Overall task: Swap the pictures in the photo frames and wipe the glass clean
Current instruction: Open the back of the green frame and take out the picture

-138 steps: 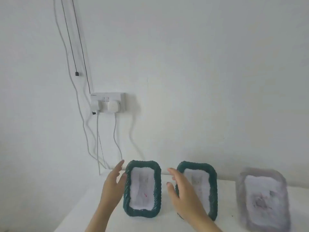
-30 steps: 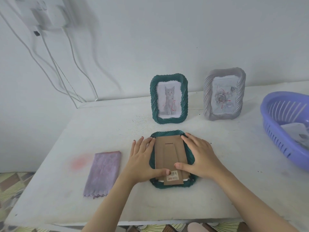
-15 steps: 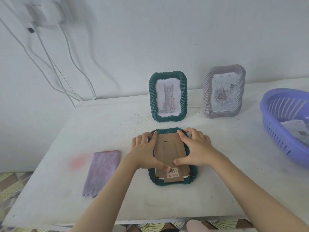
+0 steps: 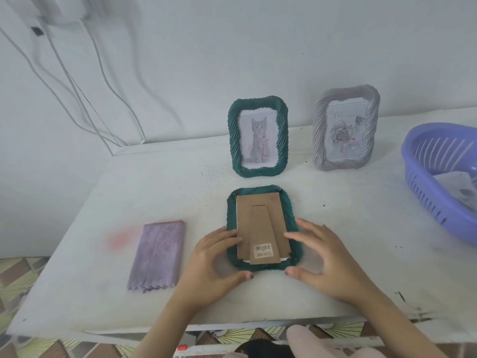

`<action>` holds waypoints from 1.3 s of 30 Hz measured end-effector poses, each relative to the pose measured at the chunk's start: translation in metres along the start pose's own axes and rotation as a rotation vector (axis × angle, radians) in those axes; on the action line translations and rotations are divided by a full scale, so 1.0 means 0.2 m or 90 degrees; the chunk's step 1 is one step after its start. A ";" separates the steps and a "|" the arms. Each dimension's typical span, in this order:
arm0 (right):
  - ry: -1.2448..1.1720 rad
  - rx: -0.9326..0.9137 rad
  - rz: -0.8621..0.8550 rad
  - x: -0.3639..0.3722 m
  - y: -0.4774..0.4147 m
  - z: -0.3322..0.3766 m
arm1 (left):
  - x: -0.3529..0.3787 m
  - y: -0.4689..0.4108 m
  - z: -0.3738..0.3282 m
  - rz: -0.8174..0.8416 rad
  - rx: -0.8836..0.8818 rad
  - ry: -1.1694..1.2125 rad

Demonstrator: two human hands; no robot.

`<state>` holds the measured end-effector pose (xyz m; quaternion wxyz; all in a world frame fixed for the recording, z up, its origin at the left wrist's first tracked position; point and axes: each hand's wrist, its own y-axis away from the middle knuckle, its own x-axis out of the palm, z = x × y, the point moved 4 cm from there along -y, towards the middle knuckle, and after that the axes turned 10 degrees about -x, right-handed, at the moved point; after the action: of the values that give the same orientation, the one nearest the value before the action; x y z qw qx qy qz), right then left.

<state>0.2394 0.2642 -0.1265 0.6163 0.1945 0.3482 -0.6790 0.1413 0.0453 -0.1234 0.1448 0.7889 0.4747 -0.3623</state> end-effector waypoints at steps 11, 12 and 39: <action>-0.059 0.008 -0.066 0.01 0.04 -0.02 | 0.00 0.06 0.01 0.026 -0.091 0.084; -0.064 0.012 -0.069 0.02 0.04 -0.02 | 0.01 0.06 0.00 0.029 -0.099 0.095; 0.029 0.002 0.049 0.02 0.03 0.05 | 0.03 0.10 -0.04 0.085 -0.056 0.051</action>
<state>0.2459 0.2540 -0.1230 0.6334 0.2241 0.3533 -0.6509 0.1635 0.0445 -0.1247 0.1840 0.8254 0.4420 -0.2992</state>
